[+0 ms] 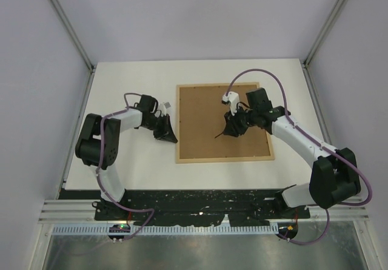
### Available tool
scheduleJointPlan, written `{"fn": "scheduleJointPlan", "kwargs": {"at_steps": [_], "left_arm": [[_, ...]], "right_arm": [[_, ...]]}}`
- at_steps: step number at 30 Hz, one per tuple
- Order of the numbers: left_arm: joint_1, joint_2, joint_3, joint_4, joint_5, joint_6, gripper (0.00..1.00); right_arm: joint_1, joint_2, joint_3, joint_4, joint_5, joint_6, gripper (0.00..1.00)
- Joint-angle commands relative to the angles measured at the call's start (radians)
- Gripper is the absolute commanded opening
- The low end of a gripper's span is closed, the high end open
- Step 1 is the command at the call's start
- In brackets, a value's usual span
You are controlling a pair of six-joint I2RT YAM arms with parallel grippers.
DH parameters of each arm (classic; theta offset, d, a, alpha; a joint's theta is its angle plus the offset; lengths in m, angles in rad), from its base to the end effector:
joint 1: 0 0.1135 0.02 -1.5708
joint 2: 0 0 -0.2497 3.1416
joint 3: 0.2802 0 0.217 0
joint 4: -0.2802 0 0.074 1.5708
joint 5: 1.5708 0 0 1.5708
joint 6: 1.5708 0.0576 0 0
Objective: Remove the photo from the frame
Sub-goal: Adjust the photo frame item on the photo frame, then release the photo frame item from the photo frame.
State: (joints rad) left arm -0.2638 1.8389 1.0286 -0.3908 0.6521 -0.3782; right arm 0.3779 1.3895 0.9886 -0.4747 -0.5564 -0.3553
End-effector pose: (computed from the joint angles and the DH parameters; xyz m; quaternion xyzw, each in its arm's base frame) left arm 0.2966 -0.1163 0.1329 0.0055 0.9330 -0.3537 0.0659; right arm 0.2389 0.1276 0.2386 -0.4114 0.8104 0.2619 0.3246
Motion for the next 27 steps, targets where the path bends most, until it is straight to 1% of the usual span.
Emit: {"fn": "scheduleJointPlan", "kwargs": {"at_steps": [1, 5, 7, 9, 13, 17, 19, 21, 23, 27], "left_arm": [[-0.009, 0.005, 0.002, 0.066, 0.087, -0.028, 0.0], [-0.002, -0.009, 0.03, 0.05, 0.104, -0.025, 0.21], [0.014, -0.047, 0.036, 0.046, 0.113, -0.027, 0.31], [0.035, -0.078, 0.044, 0.043, 0.119, -0.027, 0.4], [0.077, -0.089, 0.097, -0.005, 0.118, 0.005, 0.52], [0.089, -0.029, 0.192, -0.052, 0.119, 0.029, 0.56], [0.089, 0.008, 0.221, -0.034, 0.13, 0.01, 0.58], [0.089, 0.046, 0.255, -0.025, 0.15, -0.007, 0.6], [0.089, 0.095, 0.295, -0.025, 0.165, -0.016, 0.61], [0.087, 0.154, 0.321, -0.005, 0.167, -0.037, 0.64]], "right_arm": [[-0.01, -0.026, 0.021, 0.031, -0.031, 0.003, 0.08], [-0.01, -0.033, 0.045, 0.031, -0.027, -0.028, 0.08], [-0.017, -0.018, 0.071, 0.03, -0.02, -0.036, 0.08], [-0.026, 0.012, 0.103, 0.031, -0.046, -0.031, 0.08], [-0.05, 0.09, 0.183, 0.067, -0.137, 0.028, 0.08], [-0.048, 0.179, 0.223, 0.187, -0.209, 0.137, 0.08], [-0.051, 0.236, 0.238, 0.263, -0.247, 0.217, 0.08], [-0.05, 0.296, 0.268, 0.313, -0.289, 0.263, 0.08], [-0.05, 0.354, 0.306, 0.34, -0.322, 0.285, 0.08], [-0.05, 0.463, 0.367, 0.387, -0.35, 0.302, 0.08]]}}
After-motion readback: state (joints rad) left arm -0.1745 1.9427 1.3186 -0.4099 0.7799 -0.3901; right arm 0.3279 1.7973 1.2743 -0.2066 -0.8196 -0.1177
